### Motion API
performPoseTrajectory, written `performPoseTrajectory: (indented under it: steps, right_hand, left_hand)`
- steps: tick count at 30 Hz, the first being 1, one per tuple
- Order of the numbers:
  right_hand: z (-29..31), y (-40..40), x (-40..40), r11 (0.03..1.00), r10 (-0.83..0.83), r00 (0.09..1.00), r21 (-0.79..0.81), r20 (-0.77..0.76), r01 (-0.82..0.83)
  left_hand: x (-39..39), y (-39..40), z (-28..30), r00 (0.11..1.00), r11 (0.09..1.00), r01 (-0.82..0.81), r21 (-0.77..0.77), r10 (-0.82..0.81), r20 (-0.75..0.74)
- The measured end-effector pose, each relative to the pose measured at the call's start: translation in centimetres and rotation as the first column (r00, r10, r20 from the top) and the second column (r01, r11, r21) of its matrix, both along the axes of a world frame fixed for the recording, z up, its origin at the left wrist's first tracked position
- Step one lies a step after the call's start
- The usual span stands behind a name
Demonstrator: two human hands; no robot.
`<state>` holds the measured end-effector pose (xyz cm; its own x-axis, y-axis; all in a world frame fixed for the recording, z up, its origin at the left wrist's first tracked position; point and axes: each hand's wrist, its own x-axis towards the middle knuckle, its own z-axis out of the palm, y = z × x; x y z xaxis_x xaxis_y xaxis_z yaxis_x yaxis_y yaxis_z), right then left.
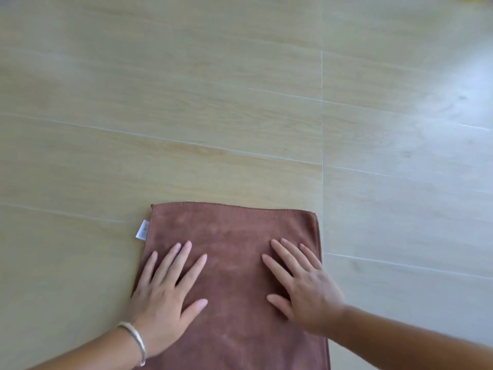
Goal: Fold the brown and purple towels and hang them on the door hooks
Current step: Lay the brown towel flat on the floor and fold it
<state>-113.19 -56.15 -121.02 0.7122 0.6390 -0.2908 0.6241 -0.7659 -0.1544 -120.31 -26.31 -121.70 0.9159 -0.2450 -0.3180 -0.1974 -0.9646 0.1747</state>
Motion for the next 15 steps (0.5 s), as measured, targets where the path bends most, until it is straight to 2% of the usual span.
performPoseTrajectory:
  steps: [2, 3, 6, 8, 11, 15]
  right_hand:
    - [-1.1, -0.9, 2.6, 0.990, 0.119, 0.992, -0.081, 0.037, -0.116]
    - [-0.9, -0.7, 4.3, 0.987, 0.118, 0.991, -0.118, 0.064, -0.110]
    - [1.3, 1.9, 8.7, 0.971, -0.117, 0.989, -0.199, 0.089, 0.133]
    - [2.2, 4.0, 9.3, 0.955, -0.234, 0.970, -0.173, 0.065, 0.242]
    - [2.1, 5.5, 6.9, 0.988, -0.126, 0.992, -0.095, 0.004, 0.126]
    - [0.4, 3.5, 2.1, 0.988, 0.137, 0.990, -0.070, 0.023, -0.135]
  left_hand:
    - [2.0, 1.2, -1.0, 0.998, 0.997, 0.056, 0.048, -0.058, 0.032]
    - [3.8, 1.6, -1.3, 0.996, 0.994, 0.068, 0.083, -0.072, 0.048]
    - [10.6, 2.0, -0.1, 0.999, 0.987, -0.034, 0.155, 0.029, 0.037]
    - [14.2, 1.6, 0.8, 0.994, 0.975, -0.108, 0.193, 0.113, -0.013]
    - [14.8, 0.4, 1.7, 0.999, 0.983, -0.045, 0.178, 0.047, -0.008]
    - [7.3, 0.0, 0.7, 0.994, 0.991, 0.088, 0.101, -0.094, 0.056]
